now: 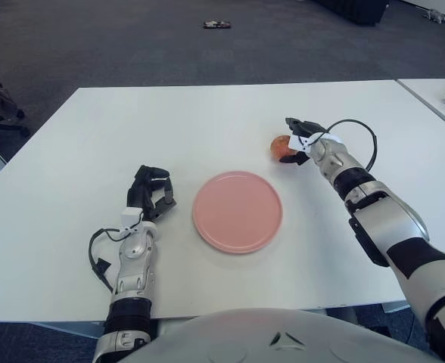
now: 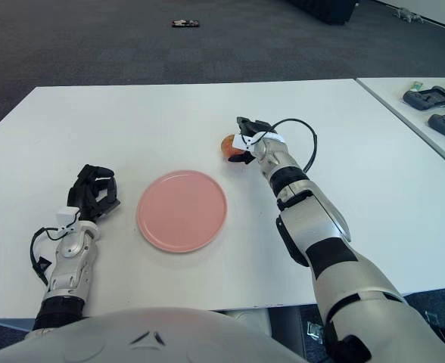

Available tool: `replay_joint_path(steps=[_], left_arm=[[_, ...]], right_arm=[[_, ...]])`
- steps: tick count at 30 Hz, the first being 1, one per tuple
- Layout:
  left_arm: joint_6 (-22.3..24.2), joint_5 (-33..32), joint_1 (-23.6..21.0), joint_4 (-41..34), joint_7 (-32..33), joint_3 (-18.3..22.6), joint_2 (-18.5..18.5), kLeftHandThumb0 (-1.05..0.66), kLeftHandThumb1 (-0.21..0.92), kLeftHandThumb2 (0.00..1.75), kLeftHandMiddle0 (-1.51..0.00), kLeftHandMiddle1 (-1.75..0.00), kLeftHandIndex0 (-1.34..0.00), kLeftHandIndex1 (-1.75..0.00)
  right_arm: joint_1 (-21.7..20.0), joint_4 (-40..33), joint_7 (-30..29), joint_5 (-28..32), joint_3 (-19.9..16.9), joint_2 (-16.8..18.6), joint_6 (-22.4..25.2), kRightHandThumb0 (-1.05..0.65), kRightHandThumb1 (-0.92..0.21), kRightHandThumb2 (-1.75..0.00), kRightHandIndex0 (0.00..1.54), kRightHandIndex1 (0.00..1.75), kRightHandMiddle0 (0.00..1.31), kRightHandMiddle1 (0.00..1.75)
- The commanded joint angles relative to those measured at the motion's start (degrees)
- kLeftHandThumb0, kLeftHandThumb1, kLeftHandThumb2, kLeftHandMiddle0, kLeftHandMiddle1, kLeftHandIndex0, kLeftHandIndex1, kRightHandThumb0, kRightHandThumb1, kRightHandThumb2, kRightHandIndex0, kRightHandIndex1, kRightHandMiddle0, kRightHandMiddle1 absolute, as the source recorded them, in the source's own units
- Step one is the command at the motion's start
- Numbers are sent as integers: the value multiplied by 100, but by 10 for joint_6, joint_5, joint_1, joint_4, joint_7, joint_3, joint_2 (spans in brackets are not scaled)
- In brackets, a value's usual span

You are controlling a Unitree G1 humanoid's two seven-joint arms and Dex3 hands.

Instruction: Put the apple into the plate.

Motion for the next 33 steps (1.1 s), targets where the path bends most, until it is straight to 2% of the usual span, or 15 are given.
replay_joint_path(steps=[1, 26, 33], left_arm=[[20, -5, 22, 20, -6, 0, -1, -40, 59, 98, -67, -167, -40, -175], [22, -2, 22, 21, 2, 3, -1, -40, 58, 100, -67, -168, -41, -175], [22, 5, 23, 19, 5, 2, -1, -41, 56, 101, -68, -168, -42, -175]], right_arm=[[-12, 24, 0, -3, 7, 5, -2, -105, -58, -65, 0, 0, 0, 0], [-11, 74, 19, -30, 65, 30, 24, -101, -66, -63, 0, 0, 0, 0], [-15, 77, 24, -33, 77, 42, 36, -95, -61, -73, 0, 0, 0, 0]])
